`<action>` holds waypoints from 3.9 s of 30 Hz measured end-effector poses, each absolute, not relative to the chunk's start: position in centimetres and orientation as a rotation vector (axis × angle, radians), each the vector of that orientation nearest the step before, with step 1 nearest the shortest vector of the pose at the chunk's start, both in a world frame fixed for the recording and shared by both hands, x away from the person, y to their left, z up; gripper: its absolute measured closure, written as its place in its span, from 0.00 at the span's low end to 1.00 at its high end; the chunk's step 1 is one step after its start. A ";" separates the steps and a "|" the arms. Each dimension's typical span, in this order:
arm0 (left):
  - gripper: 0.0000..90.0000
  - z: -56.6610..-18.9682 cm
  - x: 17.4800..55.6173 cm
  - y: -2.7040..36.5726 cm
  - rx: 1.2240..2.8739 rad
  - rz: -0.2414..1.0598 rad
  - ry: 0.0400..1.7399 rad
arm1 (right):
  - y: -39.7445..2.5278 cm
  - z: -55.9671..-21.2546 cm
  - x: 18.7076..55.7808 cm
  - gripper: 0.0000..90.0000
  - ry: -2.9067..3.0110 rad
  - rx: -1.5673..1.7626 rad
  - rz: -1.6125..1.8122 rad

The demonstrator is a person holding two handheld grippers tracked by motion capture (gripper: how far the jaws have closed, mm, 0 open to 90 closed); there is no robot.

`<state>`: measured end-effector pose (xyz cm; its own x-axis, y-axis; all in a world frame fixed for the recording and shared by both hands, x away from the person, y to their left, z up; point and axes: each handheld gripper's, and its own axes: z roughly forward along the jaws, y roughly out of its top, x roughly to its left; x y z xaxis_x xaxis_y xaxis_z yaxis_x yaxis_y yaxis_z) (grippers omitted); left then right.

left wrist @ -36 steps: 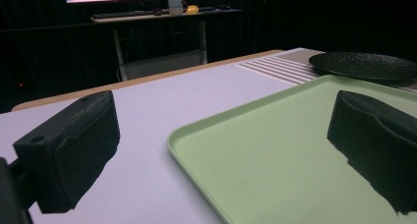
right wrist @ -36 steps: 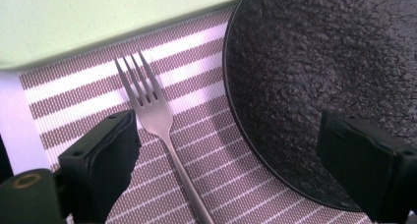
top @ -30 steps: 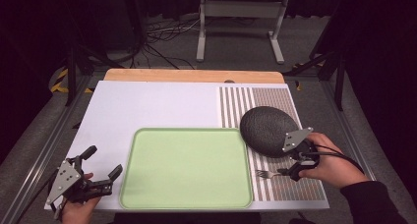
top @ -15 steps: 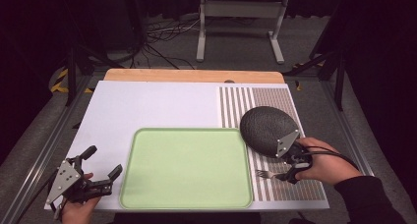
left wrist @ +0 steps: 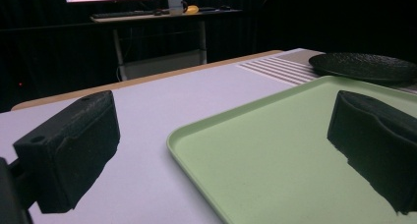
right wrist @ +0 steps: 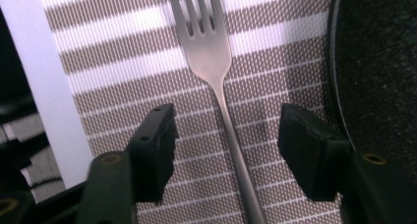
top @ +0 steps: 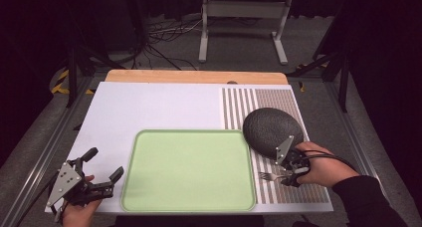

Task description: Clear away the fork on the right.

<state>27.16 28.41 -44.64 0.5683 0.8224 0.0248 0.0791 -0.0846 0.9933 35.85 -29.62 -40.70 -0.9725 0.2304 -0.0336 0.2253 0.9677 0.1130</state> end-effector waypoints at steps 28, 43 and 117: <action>0.00 -44.7 27.2 28.5 1.545 0.733 0.802 | -28.8 -41.4 36.6 0.94 3.124 0.081 -0.095; 0.00 -44.7 27.2 28.5 1.543 0.735 0.804 | -28.4 -38.8 36.1 0.94 3.081 0.110 -0.039; 0.00 -44.6 27.1 28.5 1.534 0.738 0.795 | -16.4 -32.6 37.7 0.94 2.802 1.183 0.441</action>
